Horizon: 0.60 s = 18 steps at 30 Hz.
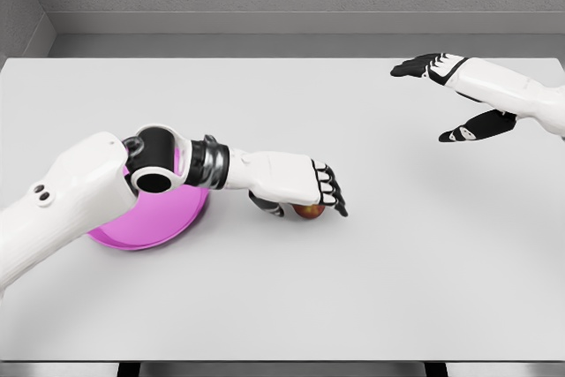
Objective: Put the apple on the plate with both arms
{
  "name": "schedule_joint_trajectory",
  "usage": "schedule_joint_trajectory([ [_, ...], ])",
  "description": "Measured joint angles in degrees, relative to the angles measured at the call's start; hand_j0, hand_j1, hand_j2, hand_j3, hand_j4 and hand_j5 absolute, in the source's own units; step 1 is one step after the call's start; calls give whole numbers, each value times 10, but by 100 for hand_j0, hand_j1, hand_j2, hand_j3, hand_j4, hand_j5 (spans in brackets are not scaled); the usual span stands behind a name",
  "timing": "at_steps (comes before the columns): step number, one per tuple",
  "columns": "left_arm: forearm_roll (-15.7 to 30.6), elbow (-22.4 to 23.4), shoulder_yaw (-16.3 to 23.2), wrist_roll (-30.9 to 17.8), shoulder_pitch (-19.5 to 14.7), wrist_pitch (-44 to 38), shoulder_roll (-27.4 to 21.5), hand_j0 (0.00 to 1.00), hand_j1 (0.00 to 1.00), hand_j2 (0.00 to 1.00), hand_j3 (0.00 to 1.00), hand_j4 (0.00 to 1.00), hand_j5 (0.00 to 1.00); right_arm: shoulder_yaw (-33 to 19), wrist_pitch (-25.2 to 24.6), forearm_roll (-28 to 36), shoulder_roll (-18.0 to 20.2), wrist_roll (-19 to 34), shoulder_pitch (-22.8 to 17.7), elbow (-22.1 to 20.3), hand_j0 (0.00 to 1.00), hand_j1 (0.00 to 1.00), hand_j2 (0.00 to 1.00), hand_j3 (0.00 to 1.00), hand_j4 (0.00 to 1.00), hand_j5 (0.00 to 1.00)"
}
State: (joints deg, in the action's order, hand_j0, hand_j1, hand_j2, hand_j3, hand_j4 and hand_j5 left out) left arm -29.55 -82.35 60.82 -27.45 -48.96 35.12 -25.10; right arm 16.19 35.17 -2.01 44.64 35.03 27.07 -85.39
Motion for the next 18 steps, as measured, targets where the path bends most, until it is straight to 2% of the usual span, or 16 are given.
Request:
schedule_joint_trajectory([
  [18,-11,18,2,0,-8,0,10,87,87,87,87,87,87,1,0,0,0,0,2,0,100,100,100,100,100,100],
])
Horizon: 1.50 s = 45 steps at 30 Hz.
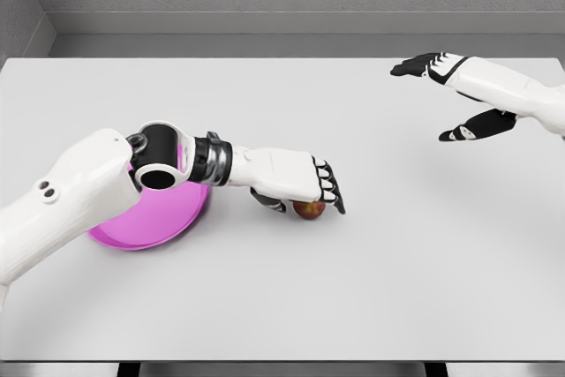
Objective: Put the apple on the plate with both arms
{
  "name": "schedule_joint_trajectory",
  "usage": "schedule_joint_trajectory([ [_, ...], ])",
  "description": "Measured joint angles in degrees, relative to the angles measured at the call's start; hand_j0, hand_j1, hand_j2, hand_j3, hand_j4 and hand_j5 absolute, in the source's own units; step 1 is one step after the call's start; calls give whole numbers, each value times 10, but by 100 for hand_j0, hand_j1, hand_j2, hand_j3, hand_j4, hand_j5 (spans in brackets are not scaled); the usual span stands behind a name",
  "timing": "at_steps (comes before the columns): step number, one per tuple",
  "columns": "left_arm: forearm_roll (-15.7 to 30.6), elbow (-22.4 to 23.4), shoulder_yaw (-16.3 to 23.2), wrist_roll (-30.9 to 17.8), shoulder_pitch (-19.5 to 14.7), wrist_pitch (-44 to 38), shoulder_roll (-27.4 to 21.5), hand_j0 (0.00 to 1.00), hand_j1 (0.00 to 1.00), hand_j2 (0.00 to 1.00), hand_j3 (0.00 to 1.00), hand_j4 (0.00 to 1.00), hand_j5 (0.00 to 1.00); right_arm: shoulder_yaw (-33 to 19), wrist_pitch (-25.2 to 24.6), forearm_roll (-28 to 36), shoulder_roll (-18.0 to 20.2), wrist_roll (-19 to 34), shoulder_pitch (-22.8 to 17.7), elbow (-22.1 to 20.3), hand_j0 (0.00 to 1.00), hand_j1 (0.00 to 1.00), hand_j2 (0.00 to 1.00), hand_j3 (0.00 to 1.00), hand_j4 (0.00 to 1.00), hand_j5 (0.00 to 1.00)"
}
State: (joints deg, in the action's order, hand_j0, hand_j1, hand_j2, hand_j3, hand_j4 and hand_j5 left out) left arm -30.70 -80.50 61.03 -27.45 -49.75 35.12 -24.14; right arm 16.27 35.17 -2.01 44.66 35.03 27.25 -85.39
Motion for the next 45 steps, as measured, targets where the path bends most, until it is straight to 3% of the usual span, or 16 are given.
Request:
schedule_joint_trajectory([
  [23,-17,24,4,0,-4,0,19,83,83,83,83,83,83,3,0,0,1,0,1,1,100,100,100,100,100,100],
  [33,-25,24,11,0,-4,0,19,64,64,64,64,64,64,8,0,0,1,0,1,1,100,100,100,100,100,100],
  [45,-26,23,18,0,-5,-1,18,52,52,52,52,52,52,8,0,0,1,0,1,1,100,100,100,100,100,100],
])
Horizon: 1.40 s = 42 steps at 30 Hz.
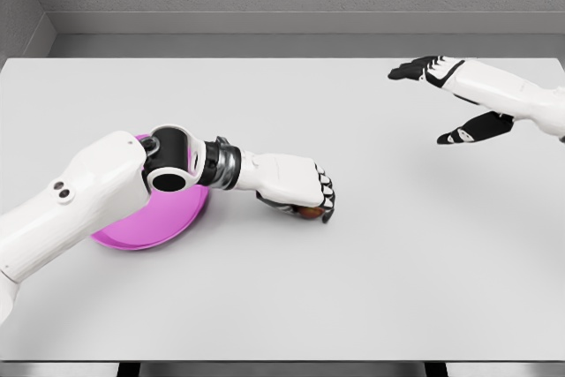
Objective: Put the apple on the plate with both arms
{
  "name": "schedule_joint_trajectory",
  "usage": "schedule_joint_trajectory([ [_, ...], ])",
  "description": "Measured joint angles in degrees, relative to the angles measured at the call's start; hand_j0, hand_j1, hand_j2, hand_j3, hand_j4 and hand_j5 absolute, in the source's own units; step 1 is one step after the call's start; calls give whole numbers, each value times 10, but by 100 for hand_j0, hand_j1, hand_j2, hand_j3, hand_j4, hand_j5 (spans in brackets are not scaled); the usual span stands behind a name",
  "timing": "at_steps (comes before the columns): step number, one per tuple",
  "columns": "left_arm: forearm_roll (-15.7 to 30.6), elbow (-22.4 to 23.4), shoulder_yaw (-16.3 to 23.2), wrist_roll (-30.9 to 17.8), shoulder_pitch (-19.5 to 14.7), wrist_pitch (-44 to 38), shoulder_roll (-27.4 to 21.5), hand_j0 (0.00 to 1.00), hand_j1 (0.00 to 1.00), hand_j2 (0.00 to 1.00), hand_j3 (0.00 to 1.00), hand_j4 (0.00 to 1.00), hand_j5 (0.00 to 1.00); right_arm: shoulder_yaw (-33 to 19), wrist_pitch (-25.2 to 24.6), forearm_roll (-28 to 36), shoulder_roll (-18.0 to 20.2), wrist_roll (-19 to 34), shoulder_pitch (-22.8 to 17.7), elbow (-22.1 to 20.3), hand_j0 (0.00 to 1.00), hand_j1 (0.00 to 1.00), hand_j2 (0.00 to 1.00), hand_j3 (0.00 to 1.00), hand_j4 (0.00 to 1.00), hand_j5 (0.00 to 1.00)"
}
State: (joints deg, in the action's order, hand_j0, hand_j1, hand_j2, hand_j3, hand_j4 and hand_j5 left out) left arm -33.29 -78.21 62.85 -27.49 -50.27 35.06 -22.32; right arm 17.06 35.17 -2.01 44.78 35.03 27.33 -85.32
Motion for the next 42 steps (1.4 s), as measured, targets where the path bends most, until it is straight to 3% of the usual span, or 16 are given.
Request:
schedule_joint_trajectory([
  [10,14,-9,-13,0,-23,1,-22,46,46,46,46,46,46,0,0,0,0,0,1,0,100,100,100,100,100,100],
  [15,55,-11,-76,1,-16,1,-115,46,46,46,46,46,46,0,0,0,0,0,2,0,100,100,100,100,100,100],
  [18,66,-11,-103,0,11,1,-180,46,46,46,46,46,46,0,0,0,0,0,3,0,100,100,100,100,100,100],
  [22,70,-11,-117,-1,25,1,-238,47,47,47,47,47,47,0,0,0,0,0,3,0,100,100,100,100,100,100],
  [25,72,-11,-121,0,25,1,-257,55,55,55,55,55,55,0,0,0,0,0,3,0,100,100,100,100,100,100],
  [28,82,-9,-122,1,26,1,-265,90,90,90,90,90,90,0,0,0,0,0,3,0,100,100,100,100,100,100],
  [29,88,-8,-122,1,26,1,-266,95,95,95,95,95,95,0,0,0,0,0,3,0,100,100,100,100,100,100],
  [33,114,-7,-122,1,25,1,-267,100,100,100,100,100,100,0,0,0,-1,0,3,0,100,100,100,100,100,100],
  [35,149,-8,-123,2,18,1,-263,100,100,100,100,100,100,1,0,0,-1,0,3,0,100,100,100,100,100,100],
  [38,209,-8,-123,4,18,1,-231,100,100,100,100,100,100,1,0,0,-1,0,3,0,100,100,100,100,100,100],
  [42,242,20,-133,5,4,0,-182,100,100,100,100,100,100,1,0,0,-1,0,2,0,100,100,100,100,100,100],
])
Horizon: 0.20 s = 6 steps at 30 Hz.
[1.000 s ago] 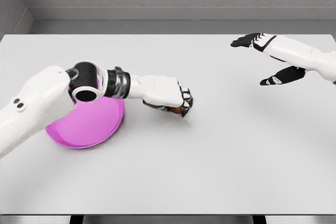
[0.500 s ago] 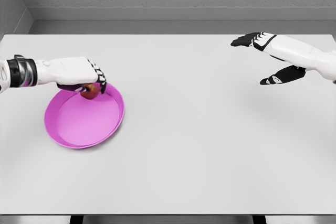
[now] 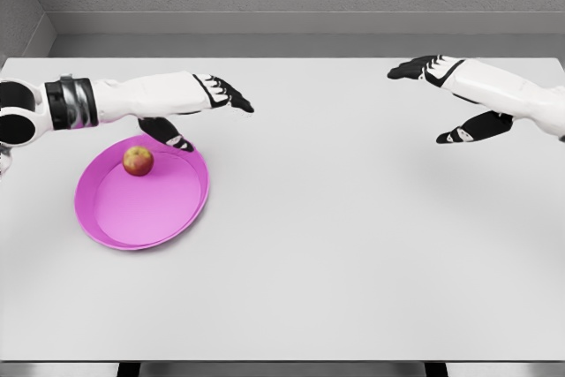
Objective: Put the apple on the plate with both arms
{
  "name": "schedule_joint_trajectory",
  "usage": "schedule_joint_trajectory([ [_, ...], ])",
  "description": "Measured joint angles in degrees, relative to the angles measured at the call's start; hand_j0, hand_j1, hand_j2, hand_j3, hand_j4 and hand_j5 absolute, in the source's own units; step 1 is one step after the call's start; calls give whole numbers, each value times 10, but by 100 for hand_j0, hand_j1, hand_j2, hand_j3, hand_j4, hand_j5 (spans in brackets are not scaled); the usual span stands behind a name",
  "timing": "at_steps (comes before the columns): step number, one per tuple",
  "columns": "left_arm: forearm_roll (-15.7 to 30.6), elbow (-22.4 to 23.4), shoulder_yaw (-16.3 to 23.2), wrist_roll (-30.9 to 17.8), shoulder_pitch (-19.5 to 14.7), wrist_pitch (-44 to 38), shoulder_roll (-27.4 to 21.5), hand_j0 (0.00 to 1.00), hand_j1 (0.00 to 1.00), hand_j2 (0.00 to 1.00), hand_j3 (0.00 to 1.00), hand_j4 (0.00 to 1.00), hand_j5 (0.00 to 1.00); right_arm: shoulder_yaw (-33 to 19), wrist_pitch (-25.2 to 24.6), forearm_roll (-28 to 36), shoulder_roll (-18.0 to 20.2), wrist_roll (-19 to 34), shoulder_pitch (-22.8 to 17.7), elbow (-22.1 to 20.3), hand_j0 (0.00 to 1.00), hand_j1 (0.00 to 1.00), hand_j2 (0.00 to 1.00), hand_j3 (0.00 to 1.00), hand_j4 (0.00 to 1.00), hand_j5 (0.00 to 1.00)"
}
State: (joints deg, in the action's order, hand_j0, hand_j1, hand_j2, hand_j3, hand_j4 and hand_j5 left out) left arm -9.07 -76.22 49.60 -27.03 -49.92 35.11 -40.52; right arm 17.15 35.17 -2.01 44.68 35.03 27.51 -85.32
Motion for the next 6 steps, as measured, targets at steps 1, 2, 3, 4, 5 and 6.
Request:
schedule_joint_trajectory([
  [1,3,21,-8,0,-5,0,10,100,100,100,100,100,100,0,0,0,0,0,0,0,100,100,100,100,100,100],
  [2,6,42,-14,0,-10,0,18,100,100,100,100,100,100,0,0,0,0,0,0,0,100,100,100,100,100,100],
  [3,7,63,-19,0,-11,0,26,100,100,100,100,100,100,2,0,0,0,0,1,0,100,100,100,100,100,100],
  [4,8,82,-22,0,-11,0,32,100,100,100,100,100,100,3,0,0,0,0,1,0,100,100,100,100,100,100],
  [5,8,97,-25,0,-11,0,36,100,100,100,100,100,100,4,0,0,0,0,1,0,100,100,100,100,100,100],
  [6,9,109,-27,0,-12,0,39,100,100,100,100,100,100,5,0,0,0,0,1,0,100,100,100,100,100,100],
])
